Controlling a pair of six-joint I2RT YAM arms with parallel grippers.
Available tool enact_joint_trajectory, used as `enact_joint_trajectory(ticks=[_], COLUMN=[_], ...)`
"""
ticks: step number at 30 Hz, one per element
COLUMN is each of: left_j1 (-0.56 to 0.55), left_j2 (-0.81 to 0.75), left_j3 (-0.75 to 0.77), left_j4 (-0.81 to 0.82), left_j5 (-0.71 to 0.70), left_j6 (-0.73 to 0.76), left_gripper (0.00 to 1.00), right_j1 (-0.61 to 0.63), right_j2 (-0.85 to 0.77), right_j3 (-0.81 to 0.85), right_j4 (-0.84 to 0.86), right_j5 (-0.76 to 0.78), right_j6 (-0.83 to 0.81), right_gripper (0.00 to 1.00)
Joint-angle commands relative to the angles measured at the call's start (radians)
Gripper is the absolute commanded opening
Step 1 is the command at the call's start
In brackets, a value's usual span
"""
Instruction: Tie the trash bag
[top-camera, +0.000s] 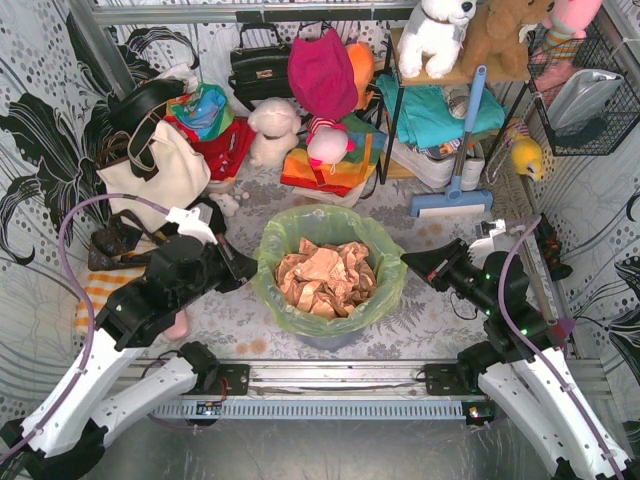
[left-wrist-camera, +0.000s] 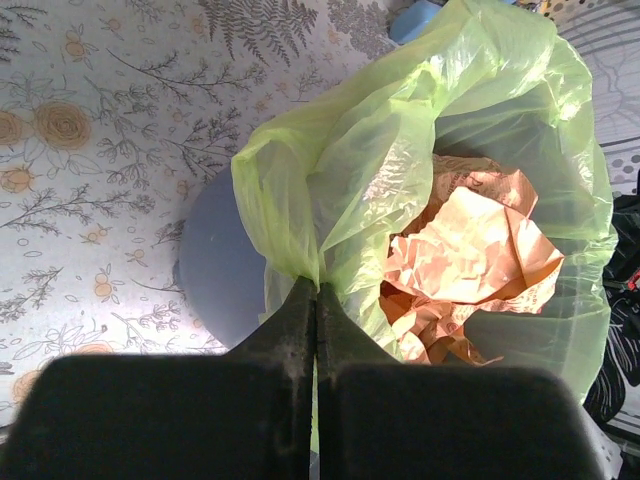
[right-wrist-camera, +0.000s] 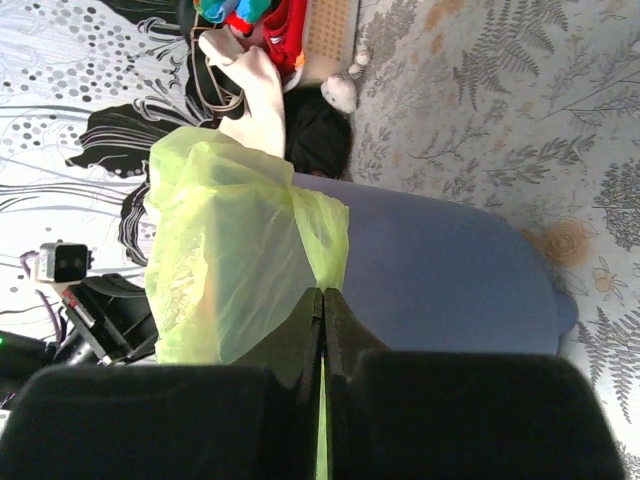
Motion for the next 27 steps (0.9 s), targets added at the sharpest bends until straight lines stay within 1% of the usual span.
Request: enact_joint_trajectory(ticks=[1,4,7,12,14,19,23,27], left_j1=[-0.003,-0.003,-0.003,-0.003,-0.003,-0.003,-0.003,-0.003], left_j2=[0.031,0.066,0.098,0.076,0.061,0.067,0.080,0.095], left_j3=[0.056,0.062,0.071,0.032,0.023,0.072,0.065,0.066], left_j4=[0.042,0.096,0.105,0.105,0.083,-0.027,-0.010,-0.014], left_j5=[-0.019,-0.007,0.001,-0.030,-0.058,-0.157,-0.144,-0.120], left_j6=[0.063,0.068,0.071,0.025,0.007,-0.008,-0.011,-0.004], left_gripper=[0.00,0.00,0.00,0.00,0.00,0.00,0.00,0.00], right_j1=[0.006,0.006,0.006,0.006,0.006,0.005,0.006,0.006], right_j2=[-0.001,-0.001,-0.007,-0.014,-0.012,-0.007,-0.030,-0.051], right_j3=[-0.005,-0.035,-0.047,-0.046,-0.032,0.022,0.063,0.097], right_j4=[-0.029,-0.024,-0.035,-0.035,-0.037,-0.072,-0.123,-0.145], right_j5=[0.062,0.062,0.060,0.062,0.068,0.083,0.122,0.123], right_j6=[-0.001,0.012,0.008,-0.011,-0.030,-0.093,-0.134,-0.137], right_gripper=[0.00,0.00,0.00,0.00,0.00,0.00,0.00,0.00])
